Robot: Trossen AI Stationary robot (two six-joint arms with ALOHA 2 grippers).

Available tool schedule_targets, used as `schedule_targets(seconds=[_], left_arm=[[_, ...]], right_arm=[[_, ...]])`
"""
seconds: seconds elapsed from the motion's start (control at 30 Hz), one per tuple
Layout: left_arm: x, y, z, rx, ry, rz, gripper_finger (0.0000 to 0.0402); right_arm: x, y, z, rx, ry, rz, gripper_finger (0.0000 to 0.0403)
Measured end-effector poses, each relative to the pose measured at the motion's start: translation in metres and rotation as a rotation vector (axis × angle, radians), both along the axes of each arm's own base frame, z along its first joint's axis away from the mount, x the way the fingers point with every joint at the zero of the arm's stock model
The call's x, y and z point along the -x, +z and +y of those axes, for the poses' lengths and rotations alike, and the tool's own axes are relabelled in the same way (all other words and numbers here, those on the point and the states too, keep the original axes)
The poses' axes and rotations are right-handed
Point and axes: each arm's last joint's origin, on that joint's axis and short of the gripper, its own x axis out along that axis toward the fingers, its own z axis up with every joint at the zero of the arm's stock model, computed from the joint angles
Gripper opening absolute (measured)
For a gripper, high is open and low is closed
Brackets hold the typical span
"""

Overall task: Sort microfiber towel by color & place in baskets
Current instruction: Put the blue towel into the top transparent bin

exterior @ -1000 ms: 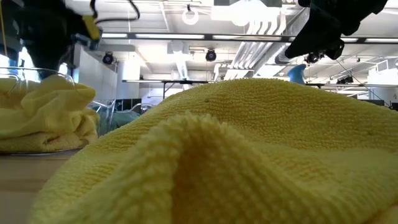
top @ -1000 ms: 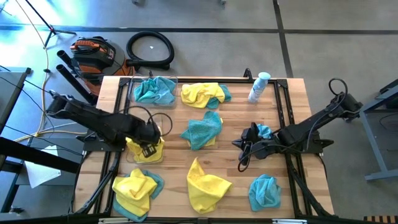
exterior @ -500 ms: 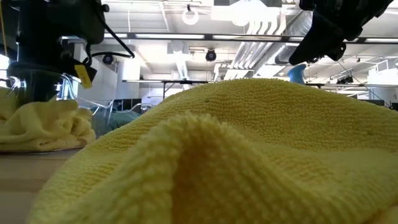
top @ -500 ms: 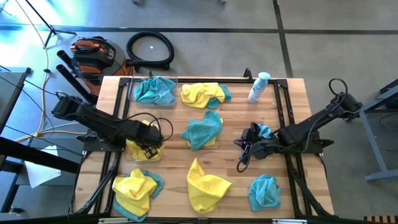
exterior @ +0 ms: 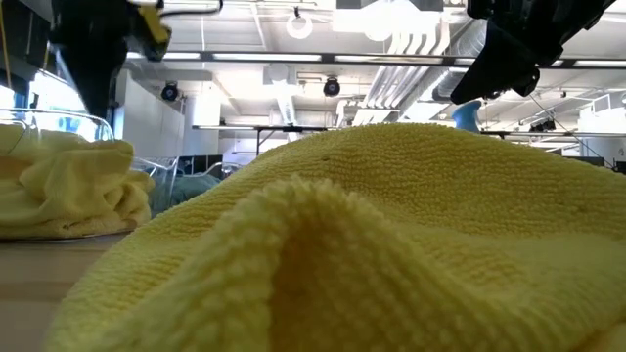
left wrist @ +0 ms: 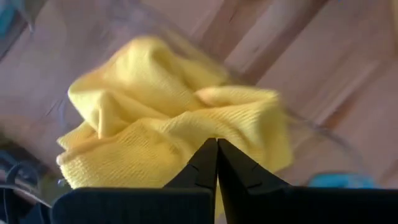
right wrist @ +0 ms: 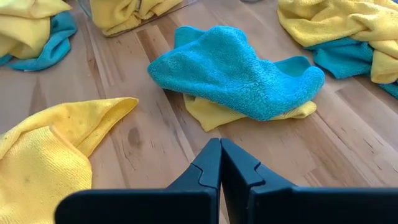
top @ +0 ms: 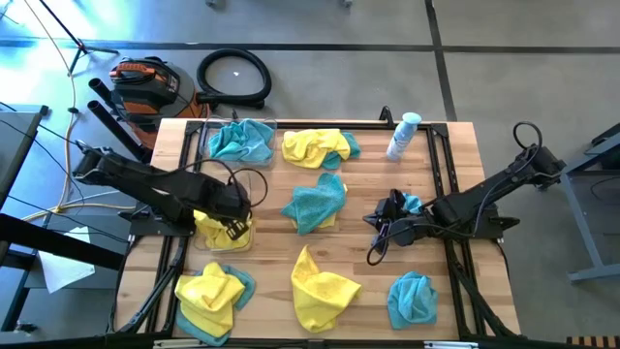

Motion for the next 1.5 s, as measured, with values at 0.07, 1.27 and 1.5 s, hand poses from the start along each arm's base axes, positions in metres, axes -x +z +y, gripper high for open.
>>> schedule_targets(seconds=[0.07, 1.27, 1.5], left_arm=[[-0.002, 0.013, 0.000, 0.011, 0.000, -0.053, 0.0000], [0.005, -0.013, -0.035, -0.123, -0.336, -0.515, 0.0000], [0.012, -0.002, -0.026, -0.112, -0.301, -0.622, 0.0000]], right_arm=[[0.000, 0.000, 0.000, -0.027, -0.020, -0.014, 0.0000], [-0.082, 0.006, -0.039, 0.035, -0.067, -0.185, 0.0089], [-0.110, 0.004, -0.077, -0.014, -0.056, 0.099, 0.0161]])
